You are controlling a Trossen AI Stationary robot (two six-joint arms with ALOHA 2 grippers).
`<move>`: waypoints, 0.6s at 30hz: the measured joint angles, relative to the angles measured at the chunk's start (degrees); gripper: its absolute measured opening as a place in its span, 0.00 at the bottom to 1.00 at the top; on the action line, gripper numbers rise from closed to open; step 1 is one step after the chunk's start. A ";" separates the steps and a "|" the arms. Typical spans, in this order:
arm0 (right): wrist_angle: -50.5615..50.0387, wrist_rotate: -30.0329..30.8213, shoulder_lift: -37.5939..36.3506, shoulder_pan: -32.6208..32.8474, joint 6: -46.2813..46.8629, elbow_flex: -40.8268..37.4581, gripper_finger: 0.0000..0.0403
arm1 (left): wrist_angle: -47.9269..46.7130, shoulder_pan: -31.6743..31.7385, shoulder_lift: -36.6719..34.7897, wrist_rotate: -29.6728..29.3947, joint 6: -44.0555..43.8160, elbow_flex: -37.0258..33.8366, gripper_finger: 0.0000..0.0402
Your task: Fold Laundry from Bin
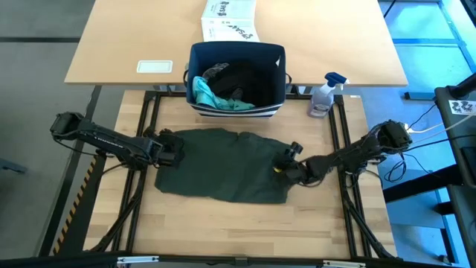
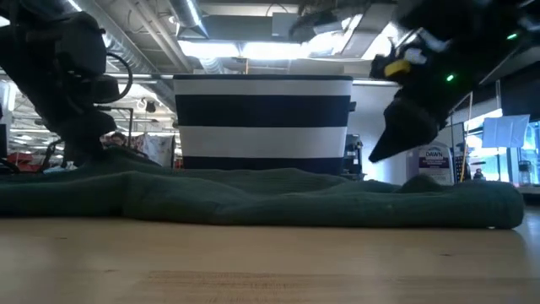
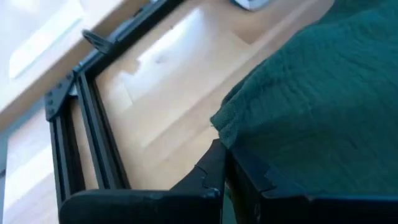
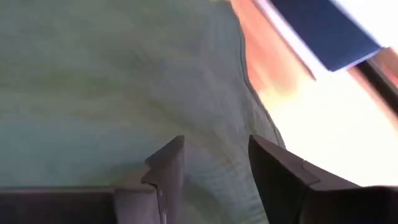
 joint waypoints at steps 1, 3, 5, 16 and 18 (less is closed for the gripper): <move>-0.11 -1.86 0.00 -1.34 -0.76 0.00 0.44 | 0.29 0.00 0.00 -0.40 -0.03 -0.35 0.02; 0.32 -7.04 0.00 -3.84 -2.71 0.00 0.44 | 1.22 0.00 0.00 -0.40 -0.05 -1.30 0.02; 1.16 -12.51 0.00 -5.48 -4.46 -0.14 0.44 | 2.14 0.00 0.00 0.36 -0.10 -2.37 0.02; 0.71 -18.65 -0.92 -3.21 -6.78 -8.36 0.44 | 2.97 -0.02 0.00 11.56 -1.45 -5.24 0.02; -2.75 -18.24 -1.12 -1.78 -6.80 -8.51 0.44 | 3.08 -0.04 0.00 13.45 -1.45 -5.24 0.02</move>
